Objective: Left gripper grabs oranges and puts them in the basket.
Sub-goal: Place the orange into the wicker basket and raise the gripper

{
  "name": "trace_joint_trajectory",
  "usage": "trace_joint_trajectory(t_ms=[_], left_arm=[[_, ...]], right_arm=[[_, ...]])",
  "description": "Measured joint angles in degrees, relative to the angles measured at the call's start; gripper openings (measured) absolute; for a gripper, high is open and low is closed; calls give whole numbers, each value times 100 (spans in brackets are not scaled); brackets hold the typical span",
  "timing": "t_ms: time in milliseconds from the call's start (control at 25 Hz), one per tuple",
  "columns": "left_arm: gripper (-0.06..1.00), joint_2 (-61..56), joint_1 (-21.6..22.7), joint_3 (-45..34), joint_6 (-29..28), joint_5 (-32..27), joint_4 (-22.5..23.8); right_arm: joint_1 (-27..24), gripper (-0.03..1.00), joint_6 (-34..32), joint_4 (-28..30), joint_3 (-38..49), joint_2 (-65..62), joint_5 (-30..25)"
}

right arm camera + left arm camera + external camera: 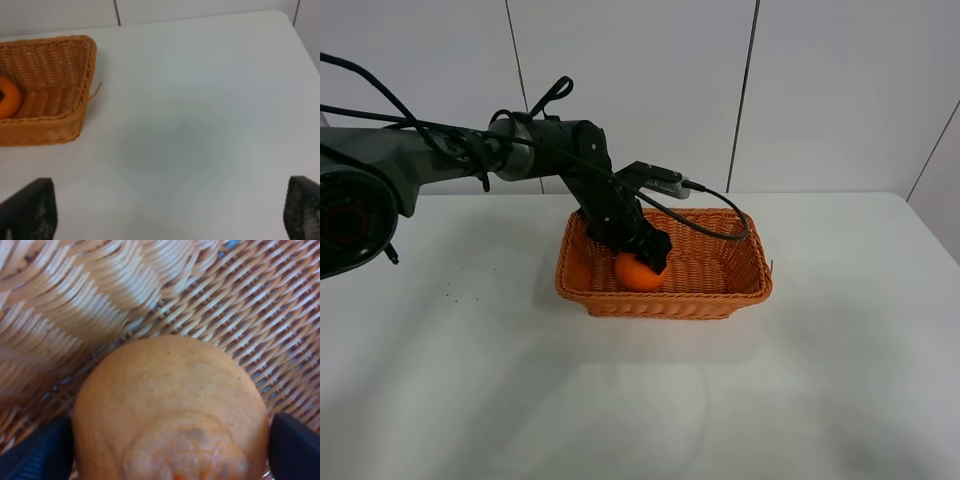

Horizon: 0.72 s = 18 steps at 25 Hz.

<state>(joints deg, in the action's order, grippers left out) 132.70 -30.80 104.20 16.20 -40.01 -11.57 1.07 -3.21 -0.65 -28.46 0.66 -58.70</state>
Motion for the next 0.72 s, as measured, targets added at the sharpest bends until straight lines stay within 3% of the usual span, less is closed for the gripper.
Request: trace_joint_trajectory(t_ms=[560,720], left_arm=[[93,-489,0,669,0,-429,-5],[93,-628,0,856,-142,-578,289]], right_arm=[[0,69,0,0,0,0,0],[0,69,0,0,0,0,0]])
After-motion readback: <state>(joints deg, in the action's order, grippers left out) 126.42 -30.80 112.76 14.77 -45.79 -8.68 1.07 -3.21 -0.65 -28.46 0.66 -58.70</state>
